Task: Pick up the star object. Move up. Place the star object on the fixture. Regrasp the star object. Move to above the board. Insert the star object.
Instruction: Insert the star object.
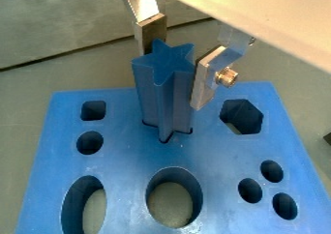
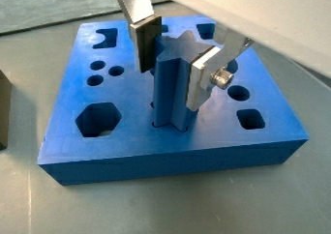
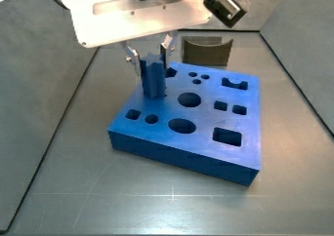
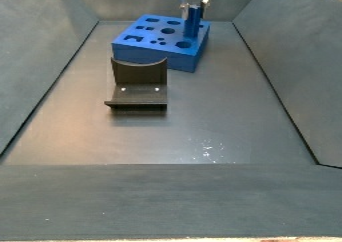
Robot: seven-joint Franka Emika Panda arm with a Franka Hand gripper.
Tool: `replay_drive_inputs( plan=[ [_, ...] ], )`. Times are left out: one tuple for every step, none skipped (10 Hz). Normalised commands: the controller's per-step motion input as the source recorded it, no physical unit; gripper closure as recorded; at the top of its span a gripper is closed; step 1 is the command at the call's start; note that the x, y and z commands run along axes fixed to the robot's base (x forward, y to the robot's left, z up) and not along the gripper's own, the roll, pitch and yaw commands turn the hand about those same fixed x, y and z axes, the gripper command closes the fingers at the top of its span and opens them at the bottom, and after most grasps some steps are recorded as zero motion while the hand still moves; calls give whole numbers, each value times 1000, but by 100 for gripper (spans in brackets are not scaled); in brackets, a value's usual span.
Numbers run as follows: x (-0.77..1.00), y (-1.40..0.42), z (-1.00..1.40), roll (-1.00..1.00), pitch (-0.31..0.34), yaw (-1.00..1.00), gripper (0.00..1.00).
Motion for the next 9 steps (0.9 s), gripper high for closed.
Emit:
replay_drive_inputs(
  plan=[
    [0,-54,-1000,291,-91,0,100],
    [9,-123,-1000,169,-40,0,100],
    [117,-163,-1000,34,-17,0,100],
    [240,-97,-1000,29,0,-171,100],
    [320,-74,-1000,11,0,-131,100],
    [234,0,-1000,0,97,0,100],
    [0,0,0,0,-37,0,100],
    [-6,0,-951,191,-60,0,100],
    [60,0,-1000,29,0,0,100]
  ],
)
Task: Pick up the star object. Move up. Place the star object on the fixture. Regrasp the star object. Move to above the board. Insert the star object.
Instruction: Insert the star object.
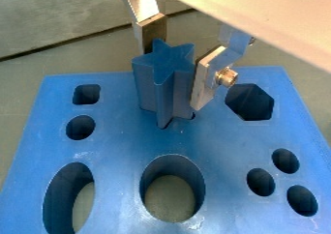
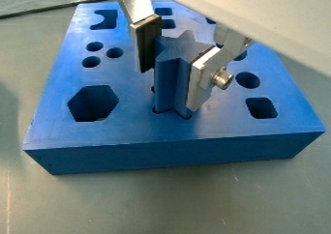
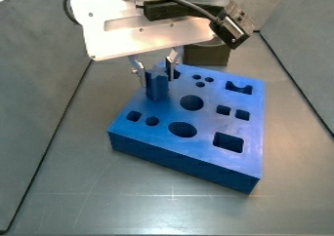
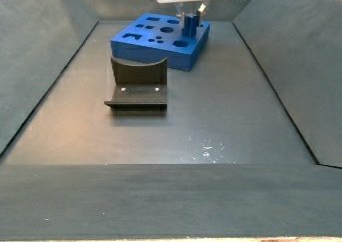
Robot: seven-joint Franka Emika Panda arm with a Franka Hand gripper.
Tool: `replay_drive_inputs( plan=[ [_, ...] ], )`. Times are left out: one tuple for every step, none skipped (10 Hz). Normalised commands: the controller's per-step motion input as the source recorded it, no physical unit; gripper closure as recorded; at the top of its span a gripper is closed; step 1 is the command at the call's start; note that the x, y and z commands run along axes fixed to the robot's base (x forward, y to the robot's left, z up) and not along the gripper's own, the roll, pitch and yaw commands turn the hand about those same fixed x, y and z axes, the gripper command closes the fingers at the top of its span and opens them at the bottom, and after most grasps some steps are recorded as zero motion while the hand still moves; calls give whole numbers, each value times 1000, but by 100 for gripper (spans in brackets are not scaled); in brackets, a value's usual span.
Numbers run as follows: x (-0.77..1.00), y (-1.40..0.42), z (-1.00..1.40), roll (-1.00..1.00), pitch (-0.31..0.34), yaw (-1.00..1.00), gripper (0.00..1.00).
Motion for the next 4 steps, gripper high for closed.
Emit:
replay_drive_inputs(
  plan=[
    [60,0,-1000,14,0,0,100],
    [146,9,-1000,0,0,0,100],
    [0,0,0,0,9,0,100],
    [0,0,0,0,0,0,100]
  ],
)
